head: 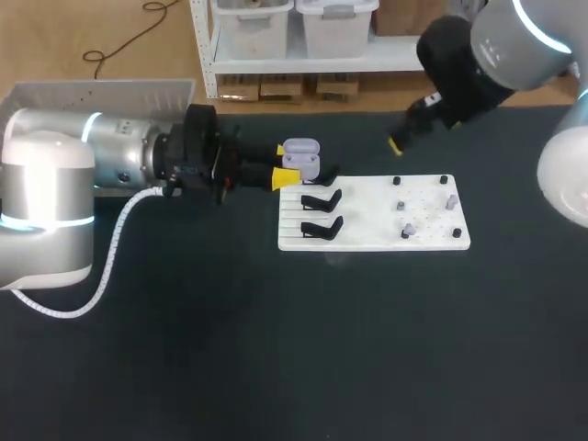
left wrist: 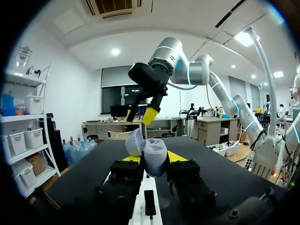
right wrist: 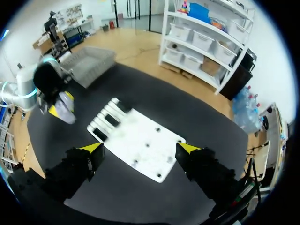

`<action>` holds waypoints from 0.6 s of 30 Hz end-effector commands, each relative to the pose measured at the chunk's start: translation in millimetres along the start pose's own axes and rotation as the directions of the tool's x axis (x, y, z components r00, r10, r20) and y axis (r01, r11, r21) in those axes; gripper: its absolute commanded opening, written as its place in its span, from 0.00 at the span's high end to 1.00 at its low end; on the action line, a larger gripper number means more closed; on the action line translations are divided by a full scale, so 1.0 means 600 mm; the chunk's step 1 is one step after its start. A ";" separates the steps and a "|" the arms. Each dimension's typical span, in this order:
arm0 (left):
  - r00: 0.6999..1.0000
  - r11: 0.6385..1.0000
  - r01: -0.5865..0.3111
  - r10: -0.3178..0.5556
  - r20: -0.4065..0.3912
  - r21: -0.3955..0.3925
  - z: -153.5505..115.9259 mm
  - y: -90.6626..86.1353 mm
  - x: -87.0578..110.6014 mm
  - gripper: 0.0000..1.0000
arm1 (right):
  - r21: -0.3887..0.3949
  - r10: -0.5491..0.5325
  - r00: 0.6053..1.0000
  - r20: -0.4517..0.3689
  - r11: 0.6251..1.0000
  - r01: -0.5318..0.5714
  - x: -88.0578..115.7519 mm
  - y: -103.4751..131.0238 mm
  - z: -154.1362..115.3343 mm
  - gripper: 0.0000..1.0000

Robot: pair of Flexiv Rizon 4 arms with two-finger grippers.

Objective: Pick up each earbud case from the left stands, insert the matching earbuds, close the lid, and place the case in the box.

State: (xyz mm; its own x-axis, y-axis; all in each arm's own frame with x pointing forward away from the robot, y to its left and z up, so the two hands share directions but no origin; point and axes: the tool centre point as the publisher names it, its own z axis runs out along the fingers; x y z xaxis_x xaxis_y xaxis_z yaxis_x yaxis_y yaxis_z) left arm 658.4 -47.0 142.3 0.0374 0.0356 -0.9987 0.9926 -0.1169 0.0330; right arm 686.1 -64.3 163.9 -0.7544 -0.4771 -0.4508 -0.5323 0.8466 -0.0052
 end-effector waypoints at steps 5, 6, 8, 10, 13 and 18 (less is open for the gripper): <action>1.000 1.000 -0.011 0.011 -0.016 -0.011 0.001 -0.003 -0.002 1.00 | 0.100 -0.024 0.990 -0.141 0.994 0.038 0.039 -0.050 0.037 0.00; 1.000 1.000 -0.011 0.011 -0.016 -0.011 0.001 -0.003 -0.002 1.00 | 0.101 -0.022 0.987 -0.157 0.994 0.038 0.045 -0.054 0.042 0.00; 1.000 1.000 -0.011 0.011 -0.016 -0.011 0.001 -0.003 -0.002 1.00 | 0.104 -0.016 0.982 -0.188 0.994 0.036 0.057 -0.064 0.053 0.00; 1.000 1.000 -0.011 0.011 -0.016 -0.011 0.001 -0.003 -0.002 1.00 | 0.103 -0.014 0.977 -0.214 0.994 0.037 0.068 -0.071 0.064 0.00; 1.000 1.000 -0.011 0.011 -0.016 -0.011 0.001 -0.003 -0.002 1.00 | 0.104 -0.017 0.968 -0.250 0.994 0.044 0.084 -0.077 0.077 0.00; 1.000 1.000 -0.011 0.011 -0.016 -0.011 0.001 -0.003 -0.002 1.00 | 0.102 -0.037 0.948 -0.316 0.992 0.073 0.108 -0.085 0.097 0.00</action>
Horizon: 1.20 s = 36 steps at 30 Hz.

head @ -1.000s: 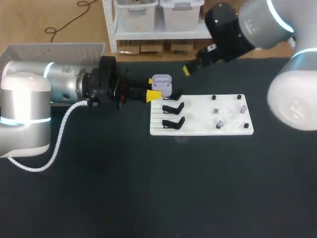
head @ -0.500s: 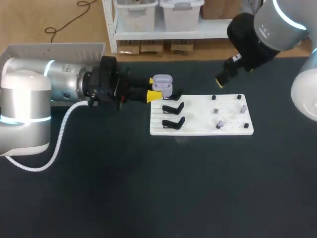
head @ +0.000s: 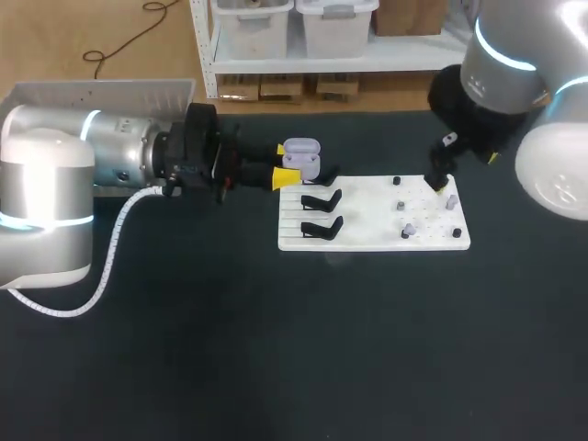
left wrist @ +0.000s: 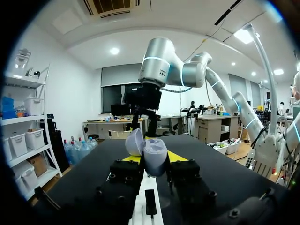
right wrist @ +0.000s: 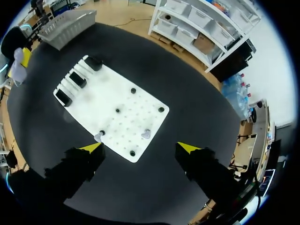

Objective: Pick up each earbud case from the left stands, insert the matching earbuds, close the lid, and place the case in the box.

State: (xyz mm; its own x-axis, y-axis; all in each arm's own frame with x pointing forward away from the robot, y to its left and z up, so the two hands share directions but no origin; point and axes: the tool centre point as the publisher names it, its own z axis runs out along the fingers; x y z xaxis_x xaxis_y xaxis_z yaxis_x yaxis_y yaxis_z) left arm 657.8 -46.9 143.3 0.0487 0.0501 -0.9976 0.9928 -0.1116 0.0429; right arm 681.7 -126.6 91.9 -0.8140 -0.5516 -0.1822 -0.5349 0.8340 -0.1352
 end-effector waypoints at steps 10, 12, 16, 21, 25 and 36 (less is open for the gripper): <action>1.000 1.000 -0.002 0.002 -0.001 -0.005 0.001 -0.002 0.000 1.00 | 0.011 0.019 0.994 -0.104 1.000 -0.018 0.006 0.013 0.044 0.01; 1.000 1.000 -0.002 0.002 -0.001 -0.005 0.001 -0.002 0.000 1.00 | 0.018 0.042 0.993 -0.114 0.999 -0.040 0.007 0.013 0.053 0.05; 1.000 1.000 -0.002 0.002 -0.001 -0.005 0.001 -0.002 0.000 1.00 | 0.028 0.088 0.989 -0.115 0.996 -0.085 0.007 0.013 0.066 0.29; 1.000 1.000 -0.002 0.002 -0.001 -0.005 0.001 -0.002 0.000 1.00 | 0.035 0.144 0.983 -0.110 0.989 -0.141 0.005 0.011 0.075 0.53; 1.000 1.000 -0.002 0.002 -0.001 -0.005 0.001 -0.002 0.000 1.00 | 0.050 0.189 0.975 -0.113 0.981 -0.185 0.008 0.007 0.084 0.56; 1.000 1.000 -0.002 0.002 -0.001 -0.005 0.001 -0.002 0.000 1.00 | 0.085 0.264 0.959 -0.101 0.963 -0.257 0.004 0.005 0.101 0.55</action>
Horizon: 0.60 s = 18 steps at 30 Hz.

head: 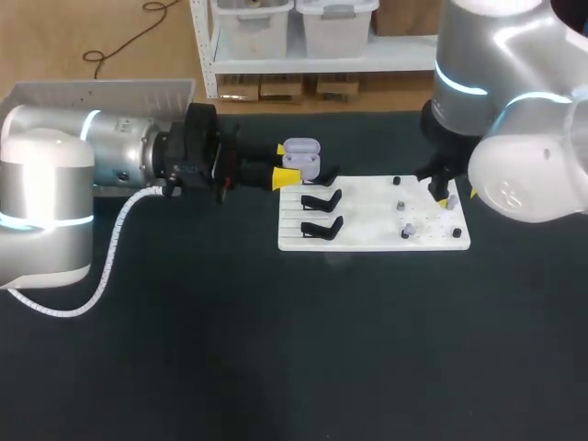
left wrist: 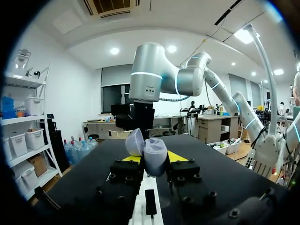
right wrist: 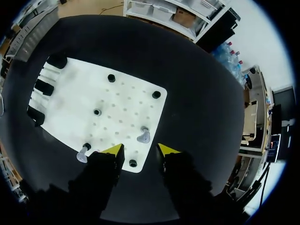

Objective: Pick up each earbud case from the left stands, insert the matching earbuds, close the lid, and place the case in the box.

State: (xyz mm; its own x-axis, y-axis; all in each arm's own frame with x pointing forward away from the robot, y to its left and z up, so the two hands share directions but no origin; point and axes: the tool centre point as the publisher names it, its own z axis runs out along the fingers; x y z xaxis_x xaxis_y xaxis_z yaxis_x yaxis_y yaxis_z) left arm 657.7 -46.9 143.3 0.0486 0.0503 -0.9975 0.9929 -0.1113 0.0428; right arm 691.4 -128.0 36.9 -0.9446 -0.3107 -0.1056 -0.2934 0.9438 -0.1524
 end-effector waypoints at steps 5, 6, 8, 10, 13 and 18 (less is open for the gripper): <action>1.000 1.000 -0.002 0.002 0.000 -0.005 0.001 -0.002 0.000 1.00 | 0.064 -0.006 1.000 0.028 0.998 0.004 -0.003 0.004 0.014 0.56; 1.000 1.000 -0.002 0.002 0.000 -0.005 0.001 -0.002 0.000 1.00 | 0.069 -0.007 1.000 0.030 0.998 0.005 -0.004 0.003 0.017 0.55; 1.000 1.000 -0.002 0.002 0.000 -0.005 0.001 -0.002 0.000 1.00 | 0.070 -0.003 0.999 0.039 0.998 0.000 -0.005 0.002 0.020 0.56; 1.000 1.000 -0.002 0.002 0.000 -0.005 0.001 -0.002 0.000 1.00 | 0.083 -0.011 0.999 0.041 0.997 0.008 -0.006 0.003 0.023 0.57; 1.000 1.000 -0.002 0.002 0.000 -0.005 0.001 -0.002 0.000 1.00 | 0.091 -0.014 0.999 0.044 0.996 0.010 -0.005 0.003 0.025 0.58; 1.000 1.000 -0.002 0.002 0.000 -0.005 0.001 -0.002 0.000 1.00 | 0.106 -0.010 0.998 0.055 0.994 0.004 -0.003 0.002 0.028 0.58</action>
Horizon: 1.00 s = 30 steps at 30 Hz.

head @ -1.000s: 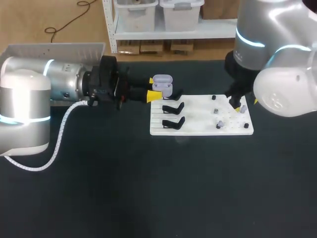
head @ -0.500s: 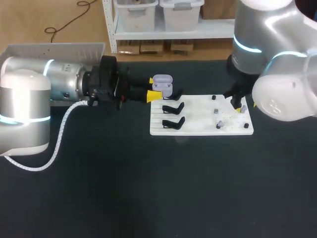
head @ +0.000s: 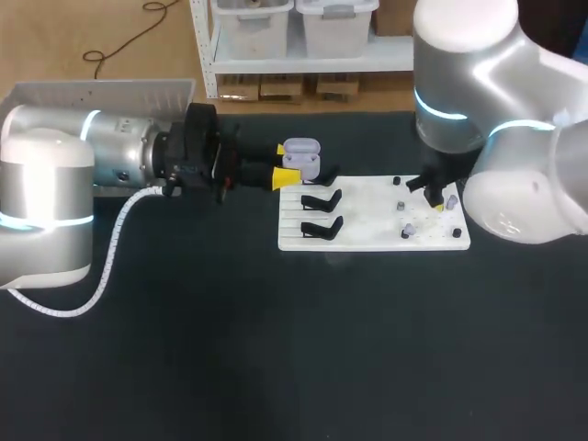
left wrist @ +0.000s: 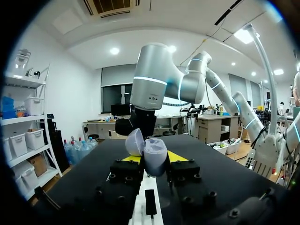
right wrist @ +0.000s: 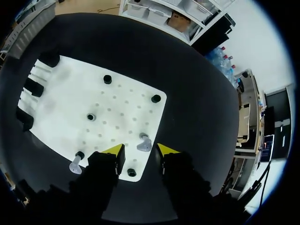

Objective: Pick up each earbud case from the left stands, insert the matching earbuds, close the lid, and place the case in the box.

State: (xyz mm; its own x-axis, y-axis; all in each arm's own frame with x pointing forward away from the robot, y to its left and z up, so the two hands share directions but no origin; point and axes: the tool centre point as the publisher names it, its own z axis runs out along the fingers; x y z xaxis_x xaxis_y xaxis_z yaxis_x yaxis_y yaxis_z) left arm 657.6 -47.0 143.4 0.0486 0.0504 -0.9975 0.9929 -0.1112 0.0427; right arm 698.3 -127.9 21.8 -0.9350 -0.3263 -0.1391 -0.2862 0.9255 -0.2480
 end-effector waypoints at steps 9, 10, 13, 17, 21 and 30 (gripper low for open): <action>1.000 1.000 -0.002 0.002 0.000 -0.005 0.001 -0.002 0.000 1.00 | 0.042 0.002 0.999 0.048 0.999 -0.004 0.002 -0.002 0.005 0.61; 1.000 1.000 -0.002 0.002 0.000 -0.005 0.001 -0.002 0.000 1.00 | 0.043 0.002 0.999 0.047 0.999 -0.004 0.002 -0.003 0.007 0.61; 1.000 1.000 -0.002 0.002 0.000 -0.005 0.001 -0.002 0.000 1.00 | 0.048 0.000 0.999 0.048 0.999 -0.002 0.004 -0.001 0.007 0.62; 1.000 1.000 -0.002 0.002 0.000 -0.005 0.001 -0.002 0.000 1.00 | 0.051 0.000 0.999 0.048 0.999 -0.003 0.005 -0.001 0.007 0.64; 1.000 1.000 -0.002 0.002 0.000 -0.005 0.001 -0.002 0.000 1.00 | 0.056 0.000 0.999 0.051 0.998 -0.003 0.004 -0.002 0.008 0.65; 1.000 1.000 -0.002 0.002 0.000 -0.005 0.001 -0.002 0.000 1.00 | 0.075 -0.004 0.998 0.055 0.997 0.000 0.003 -0.007 0.016 0.69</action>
State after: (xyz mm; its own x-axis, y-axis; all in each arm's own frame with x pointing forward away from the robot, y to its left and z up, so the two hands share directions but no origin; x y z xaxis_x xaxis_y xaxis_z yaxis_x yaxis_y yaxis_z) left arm 657.6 -47.0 143.4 0.0486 0.0504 -0.9975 0.9929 -0.1112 0.0427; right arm 701.2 -133.8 15.2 -0.9224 -0.3402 -0.1830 -0.2727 0.9090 -0.3153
